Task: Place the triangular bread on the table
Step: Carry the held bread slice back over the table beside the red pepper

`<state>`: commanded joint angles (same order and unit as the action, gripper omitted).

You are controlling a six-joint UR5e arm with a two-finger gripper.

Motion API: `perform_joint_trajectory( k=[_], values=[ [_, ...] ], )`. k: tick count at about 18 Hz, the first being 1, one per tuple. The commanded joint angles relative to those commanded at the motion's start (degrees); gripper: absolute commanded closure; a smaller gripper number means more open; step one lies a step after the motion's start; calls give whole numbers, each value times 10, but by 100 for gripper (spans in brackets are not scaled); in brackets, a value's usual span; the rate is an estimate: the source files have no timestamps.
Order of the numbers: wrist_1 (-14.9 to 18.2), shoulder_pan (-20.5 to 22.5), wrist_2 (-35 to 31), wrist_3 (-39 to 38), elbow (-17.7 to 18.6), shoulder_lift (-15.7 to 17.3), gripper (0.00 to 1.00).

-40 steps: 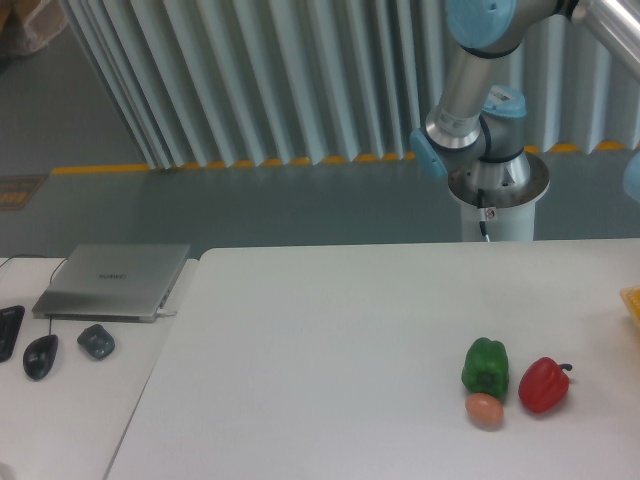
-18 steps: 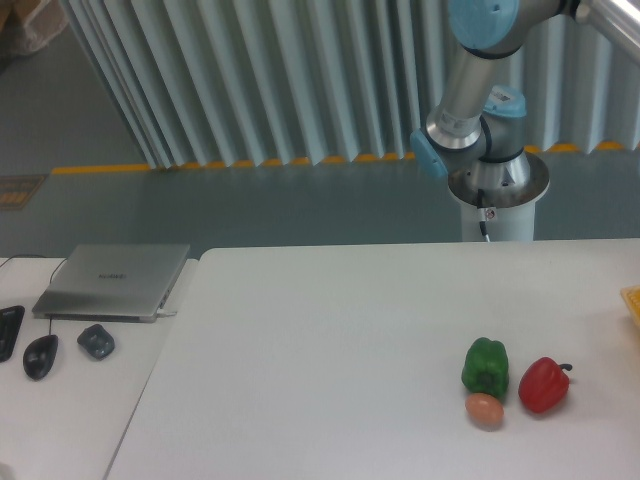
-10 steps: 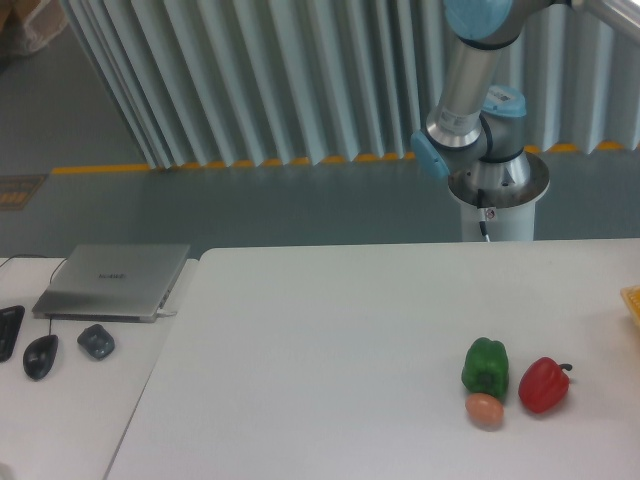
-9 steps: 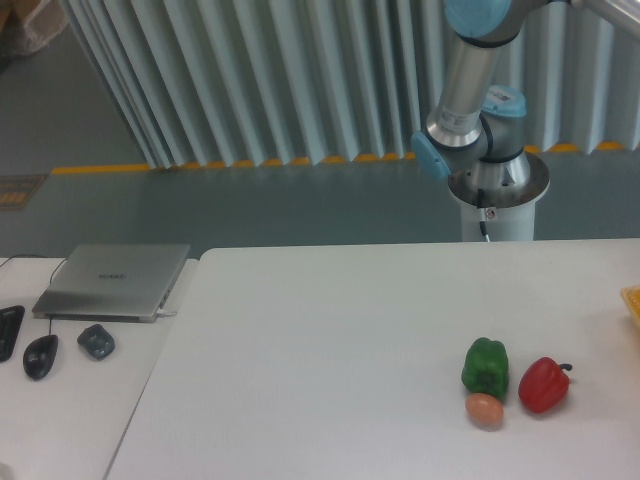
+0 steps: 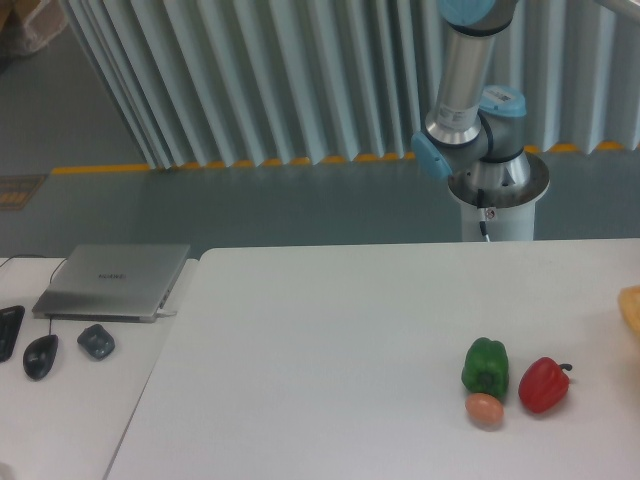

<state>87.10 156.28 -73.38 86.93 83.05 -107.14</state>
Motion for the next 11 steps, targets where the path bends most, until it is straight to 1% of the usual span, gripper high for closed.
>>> perform_joint_trajectory(
  k=[2, 4, 5, 7, 11],
  values=[
    [-2, -24, -18, -3, 14, 10, 90],
    [-5, -48, -45, -8, 25, 11, 90],
    [-8, -68, -80, -13, 31, 9, 90],
    [-5, -89, -139, -9, 39, 7, 90],
    [-9, -108, -152, -5, 56, 7, 90]
  ],
)
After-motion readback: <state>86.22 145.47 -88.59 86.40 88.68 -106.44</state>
